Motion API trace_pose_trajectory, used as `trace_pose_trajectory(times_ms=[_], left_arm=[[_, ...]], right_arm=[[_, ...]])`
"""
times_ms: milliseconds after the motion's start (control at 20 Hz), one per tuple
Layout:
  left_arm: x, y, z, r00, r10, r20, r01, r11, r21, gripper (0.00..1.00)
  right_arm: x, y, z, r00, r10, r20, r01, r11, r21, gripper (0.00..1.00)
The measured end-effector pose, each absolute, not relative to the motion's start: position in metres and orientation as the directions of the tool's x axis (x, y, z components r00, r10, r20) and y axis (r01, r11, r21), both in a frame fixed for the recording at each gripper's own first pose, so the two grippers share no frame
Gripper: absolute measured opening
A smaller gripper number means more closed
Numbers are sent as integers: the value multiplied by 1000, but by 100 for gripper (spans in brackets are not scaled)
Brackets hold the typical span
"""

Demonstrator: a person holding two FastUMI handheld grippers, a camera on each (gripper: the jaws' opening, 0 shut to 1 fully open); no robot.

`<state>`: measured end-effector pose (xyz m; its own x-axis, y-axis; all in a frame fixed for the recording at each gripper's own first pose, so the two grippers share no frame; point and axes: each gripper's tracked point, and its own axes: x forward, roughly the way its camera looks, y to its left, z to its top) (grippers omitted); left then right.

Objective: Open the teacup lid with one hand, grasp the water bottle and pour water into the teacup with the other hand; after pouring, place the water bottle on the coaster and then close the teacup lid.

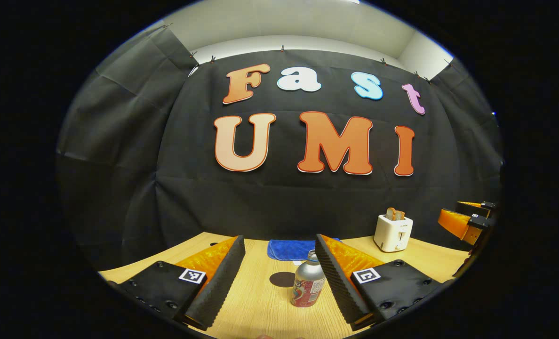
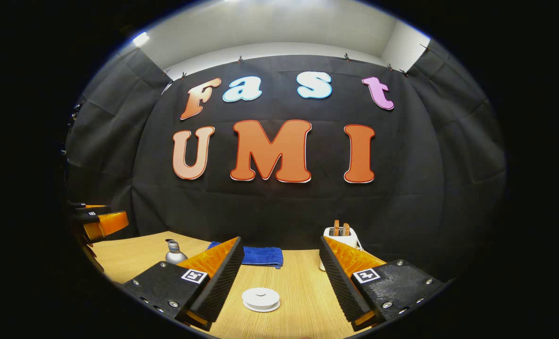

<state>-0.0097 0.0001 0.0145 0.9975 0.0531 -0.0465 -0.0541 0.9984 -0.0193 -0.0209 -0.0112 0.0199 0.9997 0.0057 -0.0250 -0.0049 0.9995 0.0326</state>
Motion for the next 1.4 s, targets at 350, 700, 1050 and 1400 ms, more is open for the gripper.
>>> trace_pose_trajectory(times_ms=[350,700,1050,1400], left_arm=[[-14,-14,34,1000,0,-28,-1,999,-35,98],[2,-30,18,998,-64,-28,64,998,-24,98],[19,-30,-9,998,-56,-35,59,995,78,98],[34,-26,-41,995,-46,-93,54,995,88,98]], right_arm=[[-28,-12,32,1000,17,-13,-17,1000,1,96],[-3,10,-17,991,75,-115,-81,995,-52,95],[38,38,-102,942,163,-292,-162,986,29,90],[56,49,-166,893,182,-412,-203,979,-7,71]])
